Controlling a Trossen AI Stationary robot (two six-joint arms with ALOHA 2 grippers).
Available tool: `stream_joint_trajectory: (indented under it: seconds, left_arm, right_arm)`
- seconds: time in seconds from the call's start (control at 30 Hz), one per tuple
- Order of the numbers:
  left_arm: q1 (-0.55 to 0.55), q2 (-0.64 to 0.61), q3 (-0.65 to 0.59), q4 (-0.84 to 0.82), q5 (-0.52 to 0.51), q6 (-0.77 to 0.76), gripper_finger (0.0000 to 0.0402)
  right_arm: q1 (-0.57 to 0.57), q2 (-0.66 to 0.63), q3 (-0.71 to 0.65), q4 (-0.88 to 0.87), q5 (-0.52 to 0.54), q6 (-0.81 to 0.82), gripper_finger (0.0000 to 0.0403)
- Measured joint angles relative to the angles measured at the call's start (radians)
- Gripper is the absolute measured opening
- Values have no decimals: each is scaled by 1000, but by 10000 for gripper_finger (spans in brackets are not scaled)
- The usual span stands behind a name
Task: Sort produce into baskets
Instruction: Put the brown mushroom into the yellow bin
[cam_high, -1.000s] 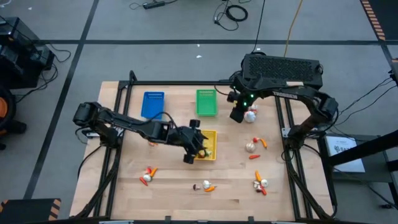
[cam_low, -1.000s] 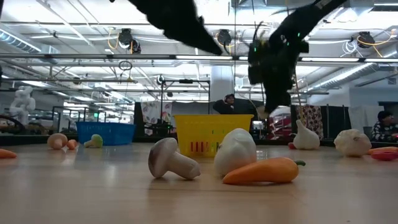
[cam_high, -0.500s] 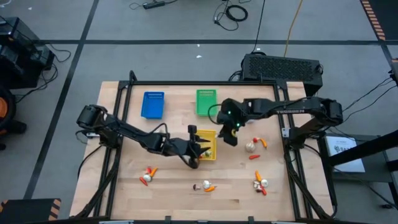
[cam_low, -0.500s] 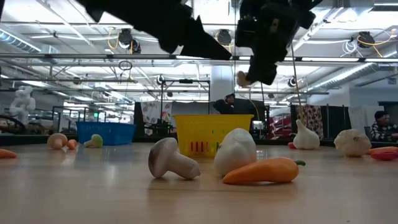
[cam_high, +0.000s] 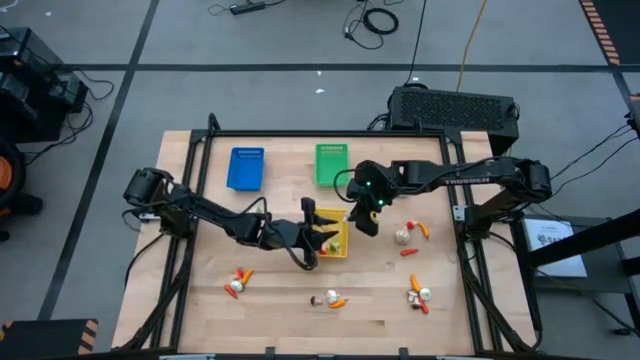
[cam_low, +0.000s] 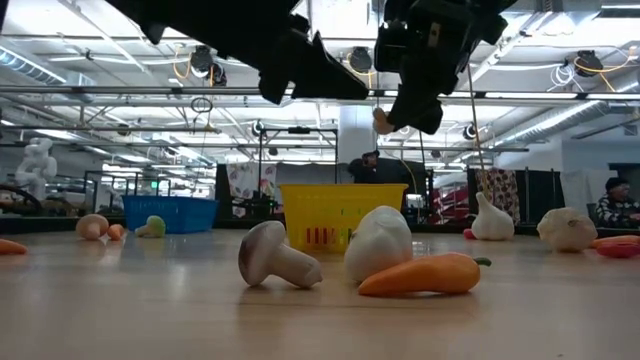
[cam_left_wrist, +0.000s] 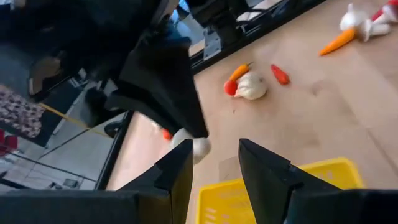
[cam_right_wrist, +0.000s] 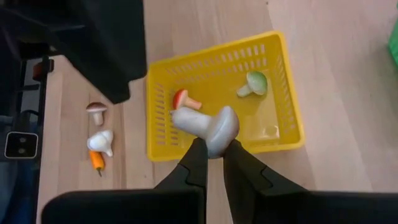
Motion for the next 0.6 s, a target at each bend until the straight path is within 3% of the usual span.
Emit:
stream_joint_trajectory:
  seconds: [0.6]
  left_arm:
    - [39, 14, 1, 44, 33, 0, 137]
  right_arm:
    - [0, 0, 0, 41, 0, 22, 25]
